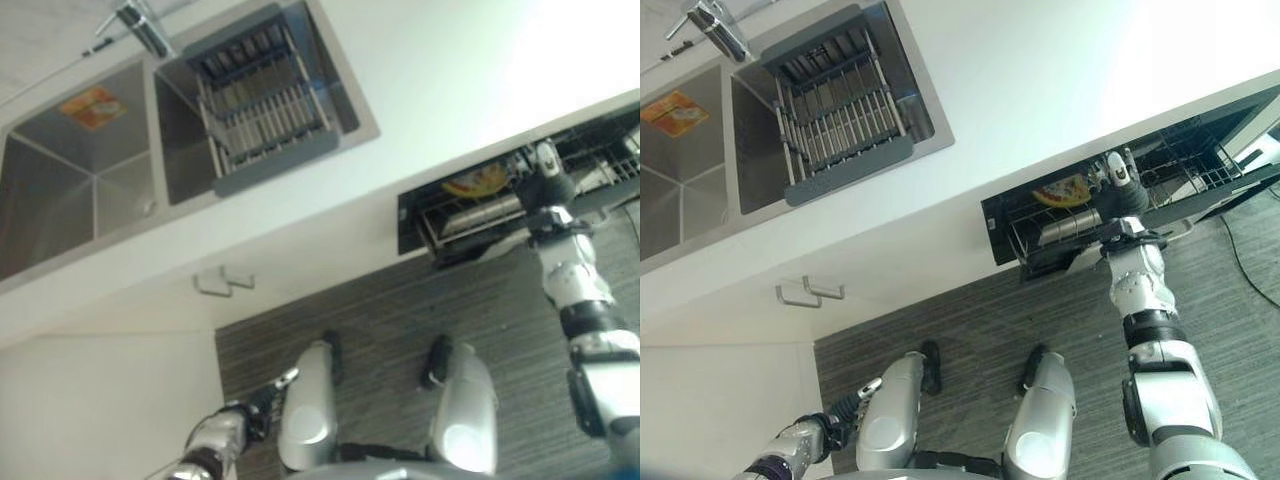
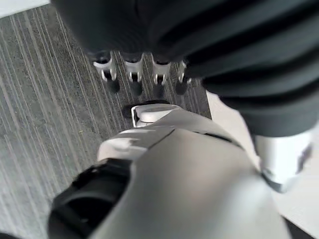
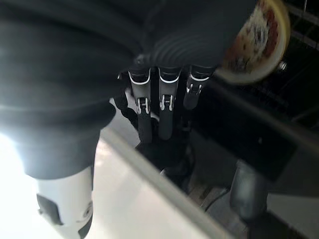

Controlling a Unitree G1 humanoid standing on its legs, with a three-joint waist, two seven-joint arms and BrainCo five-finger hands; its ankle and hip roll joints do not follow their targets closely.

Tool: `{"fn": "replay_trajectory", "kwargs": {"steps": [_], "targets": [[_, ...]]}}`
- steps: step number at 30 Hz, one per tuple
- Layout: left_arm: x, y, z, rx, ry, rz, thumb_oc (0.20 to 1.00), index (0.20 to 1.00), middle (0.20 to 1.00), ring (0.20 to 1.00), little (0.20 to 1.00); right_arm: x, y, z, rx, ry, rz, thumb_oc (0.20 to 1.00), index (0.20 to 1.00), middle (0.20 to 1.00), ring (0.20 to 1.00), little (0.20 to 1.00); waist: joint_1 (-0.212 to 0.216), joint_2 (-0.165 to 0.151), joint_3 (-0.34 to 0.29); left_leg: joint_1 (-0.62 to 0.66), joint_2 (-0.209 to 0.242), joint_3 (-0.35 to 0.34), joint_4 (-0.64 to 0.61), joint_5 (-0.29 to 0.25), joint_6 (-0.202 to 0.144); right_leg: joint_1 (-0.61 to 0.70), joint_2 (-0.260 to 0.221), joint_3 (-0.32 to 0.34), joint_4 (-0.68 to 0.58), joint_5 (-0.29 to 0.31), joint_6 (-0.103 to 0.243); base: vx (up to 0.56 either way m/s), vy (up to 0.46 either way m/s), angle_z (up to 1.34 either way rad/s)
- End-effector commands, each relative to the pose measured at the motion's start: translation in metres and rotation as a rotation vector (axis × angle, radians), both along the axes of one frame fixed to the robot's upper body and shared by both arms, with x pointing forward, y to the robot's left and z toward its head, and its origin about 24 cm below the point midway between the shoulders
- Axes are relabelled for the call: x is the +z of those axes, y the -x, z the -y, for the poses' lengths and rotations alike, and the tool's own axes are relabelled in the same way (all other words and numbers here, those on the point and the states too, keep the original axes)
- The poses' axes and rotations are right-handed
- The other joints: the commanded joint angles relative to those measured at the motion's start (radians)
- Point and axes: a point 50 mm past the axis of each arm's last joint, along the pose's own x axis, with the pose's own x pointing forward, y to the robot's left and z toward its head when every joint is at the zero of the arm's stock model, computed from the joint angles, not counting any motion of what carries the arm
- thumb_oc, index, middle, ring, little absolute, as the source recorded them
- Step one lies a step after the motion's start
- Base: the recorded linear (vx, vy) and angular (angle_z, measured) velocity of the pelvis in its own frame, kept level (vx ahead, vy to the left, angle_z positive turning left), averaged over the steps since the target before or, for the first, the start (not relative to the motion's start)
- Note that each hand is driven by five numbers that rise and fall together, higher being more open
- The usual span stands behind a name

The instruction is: Place the dishes in the dishwasher.

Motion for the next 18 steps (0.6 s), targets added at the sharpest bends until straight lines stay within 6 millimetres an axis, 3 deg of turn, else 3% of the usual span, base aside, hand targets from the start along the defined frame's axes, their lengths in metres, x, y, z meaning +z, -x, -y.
{"fn": "replay_trajectory", "kwargs": {"steps": [1,3,5,8,13,18], "targets": [[-0.005,0.02,-0.008,-0.008,-0.039,-0.041,1.0,1.0,1.0,1.0,1.0,0.058,0.004,-0.018,-0.057,-0.047,0.312,1.0,1.0,1.0,1.0,1.0,0.012,-0.047,-0.023,0.032,-0.043,0.083,-0.061,0.004,0.108,0.1,0.019,0.035,0.056,-0.096,0.003,0.0,0.0,0.0],[-0.006,0.02,-0.005,0.016,-0.027,-0.045,1.0,1.0,1.0,1.0,1.0,0.052,0.014,-0.013,-0.138,-0.086,0.333,1.0,1.0,1.0,1.0,1.0,-0.003,-0.051,-0.023,0.027,-0.034,0.093,-0.055,0.0,0.109,0.092,0.021,0.042,0.056,-0.095,0.004,-0.02,0.005,-0.04],[-0.009,0.025,0.001,0.074,-0.003,-0.04,1.0,1.0,1.0,1.0,1.0,0.035,0.038,0.002,-0.301,-0.175,0.365,1.0,1.0,1.0,1.0,1.0,-0.042,-0.057,-0.023,0.014,-0.02,0.119,-0.053,-0.004,0.107,0.066,0.029,0.065,0.049,-0.094,0.007,-0.05,0.041,-0.26],[-0.01,0.027,0.004,0.104,0.017,-0.037,1.0,1.0,1.0,1.0,1.0,0.022,0.05,0.013,-0.383,-0.213,0.36,1.0,1.0,1.0,1.0,1.0,-0.064,-0.058,-0.023,0.008,-0.016,0.133,-0.055,-0.007,0.105,0.05,0.031,0.078,0.045,-0.092,0.009,-0.04,0.035,-0.24],[-0.011,0.026,0.01,0.11,0.023,-0.029,1.0,1.0,1.0,1.0,1.0,-0.006,0.058,0.032,-0.48,-0.286,0.273,1.0,1.0,1.0,1.0,1.0,-0.076,-0.056,-0.023,-0.005,-0.017,0.143,-0.053,-0.014,0.107,0.027,0.029,0.087,0.048,-0.093,0.01,-0.03,0.002,-0.15],[-0.01,0.023,0.013,0.109,0.029,-0.024,1.0,1.0,1.0,1.0,1.0,-0.027,0.053,0.036,-0.462,-0.325,0.186,1.0,1.0,1.0,1.0,1.0,-0.075,-0.044,-0.023,-0.004,-0.026,0.146,-0.066,-0.01,0.106,0.014,0.02,0.086,0.048,-0.09,0.013,0.0,0.007,0.0]]}}
